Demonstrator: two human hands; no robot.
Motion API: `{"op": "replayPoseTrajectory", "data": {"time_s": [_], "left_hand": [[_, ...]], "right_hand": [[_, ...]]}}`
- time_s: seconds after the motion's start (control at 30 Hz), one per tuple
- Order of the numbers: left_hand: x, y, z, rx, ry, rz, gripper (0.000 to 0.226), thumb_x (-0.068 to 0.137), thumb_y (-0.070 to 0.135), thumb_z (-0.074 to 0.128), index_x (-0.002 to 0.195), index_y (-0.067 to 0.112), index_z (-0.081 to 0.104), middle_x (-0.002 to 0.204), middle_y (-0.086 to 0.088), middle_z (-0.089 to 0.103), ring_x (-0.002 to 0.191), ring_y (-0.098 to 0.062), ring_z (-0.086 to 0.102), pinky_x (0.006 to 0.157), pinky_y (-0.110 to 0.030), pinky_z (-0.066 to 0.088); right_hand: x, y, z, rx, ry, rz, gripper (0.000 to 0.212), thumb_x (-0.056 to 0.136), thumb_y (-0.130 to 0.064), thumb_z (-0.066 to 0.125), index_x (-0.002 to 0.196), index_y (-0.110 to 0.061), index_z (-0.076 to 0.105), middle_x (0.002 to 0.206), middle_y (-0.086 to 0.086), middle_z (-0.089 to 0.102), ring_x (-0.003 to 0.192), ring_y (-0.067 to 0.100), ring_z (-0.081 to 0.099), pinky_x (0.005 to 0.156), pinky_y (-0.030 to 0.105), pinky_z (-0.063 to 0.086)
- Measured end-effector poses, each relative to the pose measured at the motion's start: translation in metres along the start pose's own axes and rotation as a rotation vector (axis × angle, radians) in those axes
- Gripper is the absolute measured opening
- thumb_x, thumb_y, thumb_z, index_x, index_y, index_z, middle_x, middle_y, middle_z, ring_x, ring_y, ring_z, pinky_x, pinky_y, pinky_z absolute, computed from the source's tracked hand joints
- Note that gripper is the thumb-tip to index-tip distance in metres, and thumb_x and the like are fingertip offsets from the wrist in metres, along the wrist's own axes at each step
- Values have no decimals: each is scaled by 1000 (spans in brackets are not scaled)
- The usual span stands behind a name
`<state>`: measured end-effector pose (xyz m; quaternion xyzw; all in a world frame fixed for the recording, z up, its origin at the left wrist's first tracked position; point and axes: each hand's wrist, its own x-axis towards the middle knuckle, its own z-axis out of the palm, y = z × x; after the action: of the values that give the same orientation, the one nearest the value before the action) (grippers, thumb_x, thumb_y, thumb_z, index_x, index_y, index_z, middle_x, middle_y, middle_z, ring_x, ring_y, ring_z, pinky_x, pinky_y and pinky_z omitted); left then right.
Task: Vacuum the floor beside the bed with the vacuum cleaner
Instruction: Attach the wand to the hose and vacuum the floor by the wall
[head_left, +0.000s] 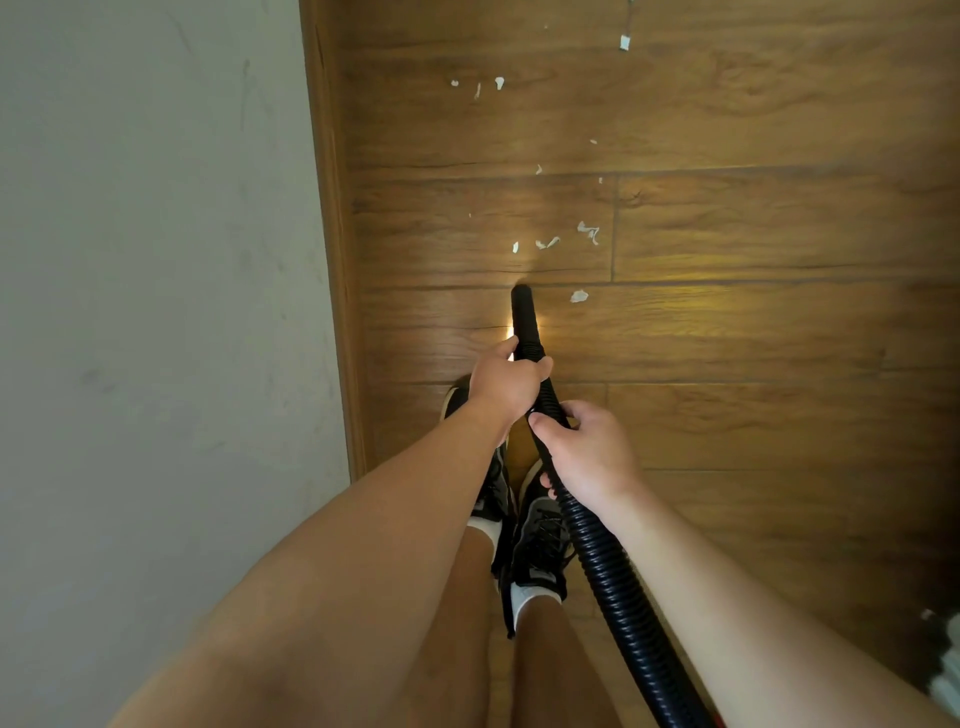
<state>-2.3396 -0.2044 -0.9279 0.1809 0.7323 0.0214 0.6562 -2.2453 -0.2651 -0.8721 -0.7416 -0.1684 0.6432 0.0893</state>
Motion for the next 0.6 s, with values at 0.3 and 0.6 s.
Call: {"op": "replayPoseTrajectory", "data": {"time_s": [0.3, 0.6], "left_hand": [[-7, -1, 22, 27, -53, 6, 43, 97, 13, 66, 139, 17, 58, 108, 1, 65, 111, -24, 64, 100, -42, 55], [-5, -4, 52, 113, -102, 24, 58, 95, 19, 68, 150, 18, 49, 134, -8, 63, 118, -26, 62, 102, -46, 54]], "right_hand": [[-9, 11, -15, 115, 17, 63, 10, 98, -29, 64, 90, -23, 63, 65, 7, 61, 51, 27, 62, 55, 42, 54], [-18, 16, -39, 208, 37, 122, 9, 99, -28, 63, 96, -19, 63, 70, 13, 61, 53, 26, 60, 53, 37, 51]]}}
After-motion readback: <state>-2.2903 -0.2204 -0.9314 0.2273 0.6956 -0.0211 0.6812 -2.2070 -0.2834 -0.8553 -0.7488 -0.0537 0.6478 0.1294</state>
